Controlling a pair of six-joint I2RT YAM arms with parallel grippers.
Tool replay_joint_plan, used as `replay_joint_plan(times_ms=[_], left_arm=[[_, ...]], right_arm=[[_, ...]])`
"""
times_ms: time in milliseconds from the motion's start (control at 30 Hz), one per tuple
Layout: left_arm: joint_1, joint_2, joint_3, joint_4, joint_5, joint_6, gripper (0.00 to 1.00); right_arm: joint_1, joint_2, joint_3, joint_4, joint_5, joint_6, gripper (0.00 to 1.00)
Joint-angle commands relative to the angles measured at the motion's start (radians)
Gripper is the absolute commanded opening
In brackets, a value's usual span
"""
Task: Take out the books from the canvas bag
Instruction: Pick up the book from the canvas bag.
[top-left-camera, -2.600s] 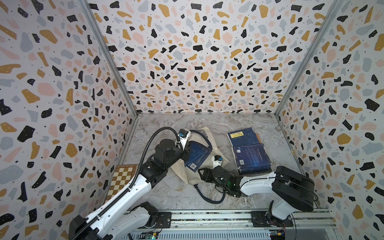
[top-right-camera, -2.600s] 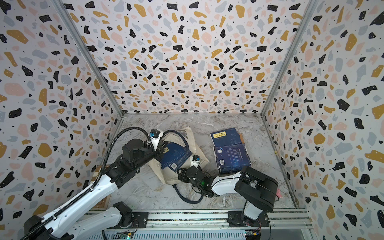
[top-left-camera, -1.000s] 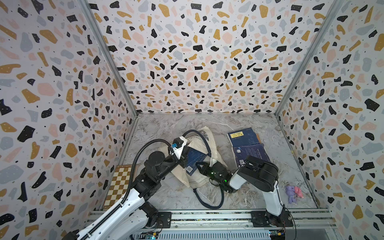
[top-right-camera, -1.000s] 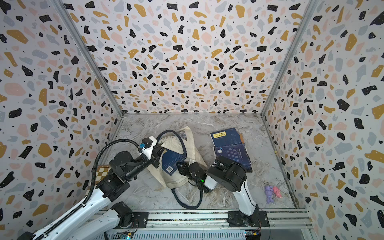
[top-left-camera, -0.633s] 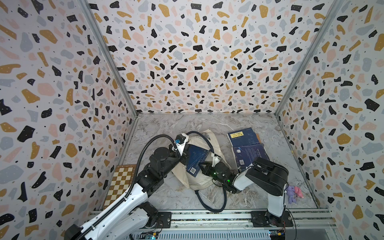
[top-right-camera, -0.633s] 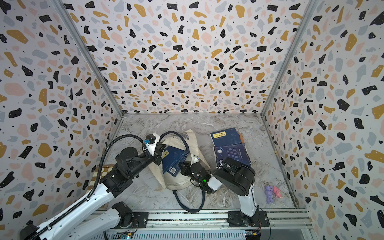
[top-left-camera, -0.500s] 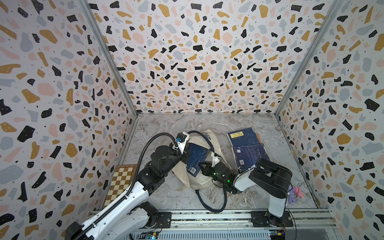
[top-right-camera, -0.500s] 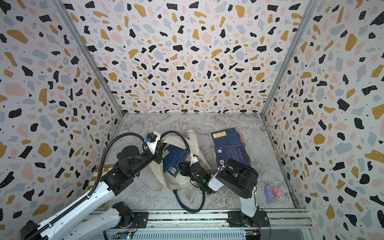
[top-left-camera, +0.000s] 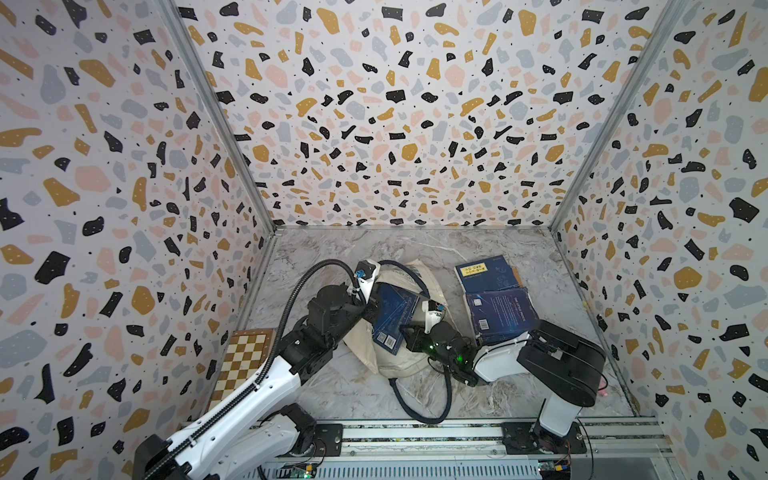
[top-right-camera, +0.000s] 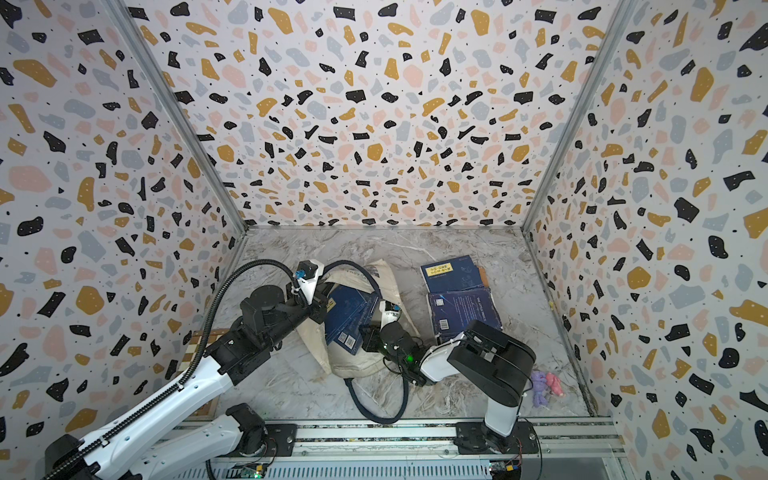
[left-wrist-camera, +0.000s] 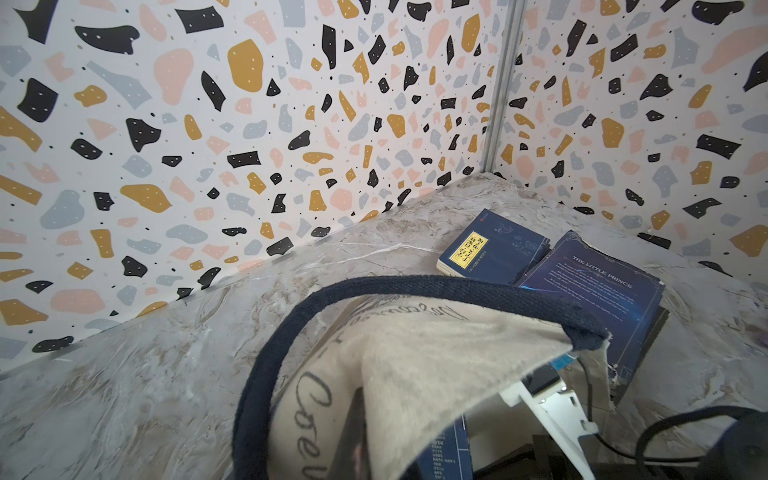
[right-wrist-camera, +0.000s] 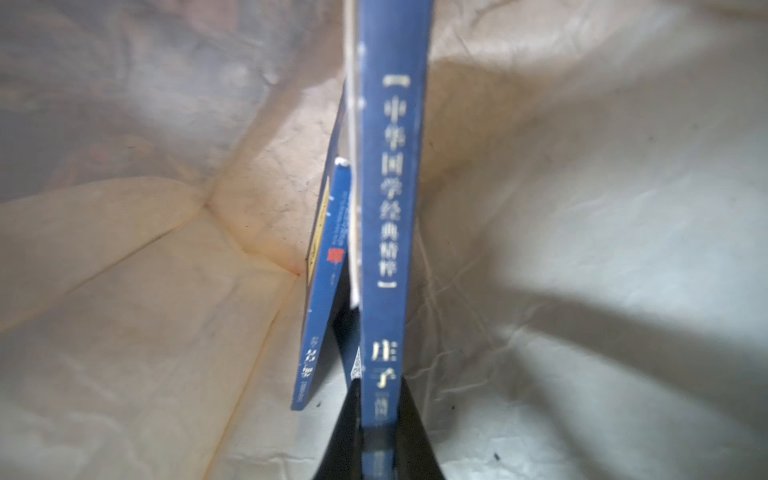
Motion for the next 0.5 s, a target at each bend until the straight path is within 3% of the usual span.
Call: replay_joint_plan(times_ms=[0,467], left_arm=[[-0.004,-0.002,0.046,0.035,-0.067,-0.015,0.0],[-0.003,0.048,0.073,-0.004,-0.129,-0.03,0.0]], right_arm=[[0.012,-0.067,-0.001,-0.034,-0.01,-0.08,0.0],[0.015,-0.195,-0.057,-0.104,-0.137,-0.155,0.0]])
